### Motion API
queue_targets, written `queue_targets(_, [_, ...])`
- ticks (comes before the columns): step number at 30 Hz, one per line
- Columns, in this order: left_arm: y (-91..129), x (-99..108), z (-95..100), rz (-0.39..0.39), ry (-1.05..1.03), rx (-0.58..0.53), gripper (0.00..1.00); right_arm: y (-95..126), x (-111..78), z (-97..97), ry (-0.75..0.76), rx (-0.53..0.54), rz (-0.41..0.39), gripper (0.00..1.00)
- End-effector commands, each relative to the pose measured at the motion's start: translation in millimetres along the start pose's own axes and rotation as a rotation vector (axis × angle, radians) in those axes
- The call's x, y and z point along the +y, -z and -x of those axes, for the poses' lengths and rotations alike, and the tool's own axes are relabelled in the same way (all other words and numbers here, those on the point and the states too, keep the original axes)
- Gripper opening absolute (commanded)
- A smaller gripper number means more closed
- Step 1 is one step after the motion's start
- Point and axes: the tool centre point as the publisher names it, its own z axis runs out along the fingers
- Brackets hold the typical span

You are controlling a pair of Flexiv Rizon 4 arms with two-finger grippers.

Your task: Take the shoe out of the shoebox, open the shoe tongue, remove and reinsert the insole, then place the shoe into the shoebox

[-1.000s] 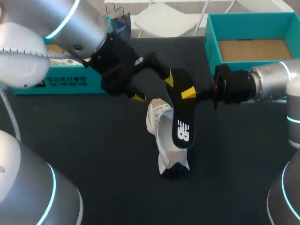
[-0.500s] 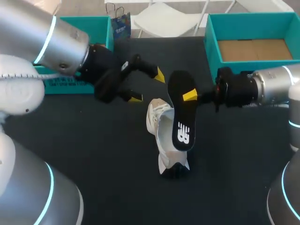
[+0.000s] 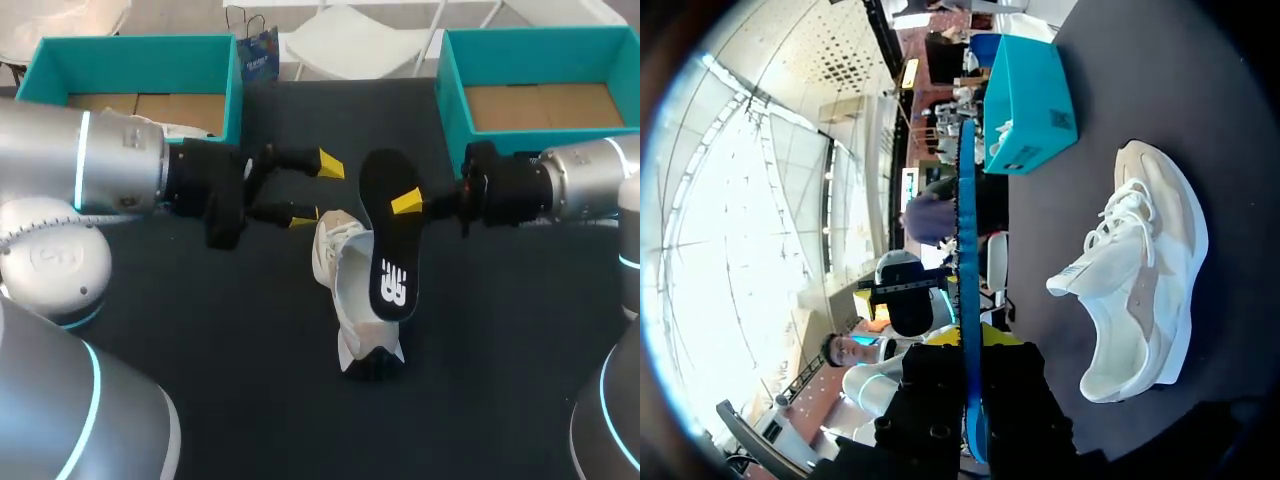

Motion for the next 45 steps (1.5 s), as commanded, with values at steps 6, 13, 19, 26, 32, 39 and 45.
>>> queue_targets(6, [-1,-2,-4.1,0.003,-0.004,-0.174,1.00,-2,-2.8,-1.0,-0.001,-0.003,0.004,0.00])
queue_targets(13, [-1,-2,-4.1,0.003,-0.004,-0.174,1.00,-9,-5.3,-0.1,-0.002,0.008,0.007,0.00])
queue_targets(19, [-20,10,-14.2,0.013,0.011,-0.188,1.00,-14,-10.2,-0.8,-0.003,0.015,0.006,0.00])
queue_targets(26, [-44,23,-16.1,0.004,-0.005,-0.240,1.00,-23,-12.8,-5.0,0.009,0.027,0.009,0.00])
queue_targets(32, [-59,29,-17.2,0.009,0.002,-0.253,0.80,-29,-14.1,-6.6,0.013,0.033,0.002,0.00])
queue_targets(39, [-69,24,-19.1,-0.012,0.005,-0.247,0.80,-31,-12.3,-5.4,0.017,0.037,0.000,0.00])
queue_targets(45, [-74,21,-20.9,-0.006,0.017,-0.248,0.49,-29,-8.7,-4.7,0.015,0.035,0.006,0.00])
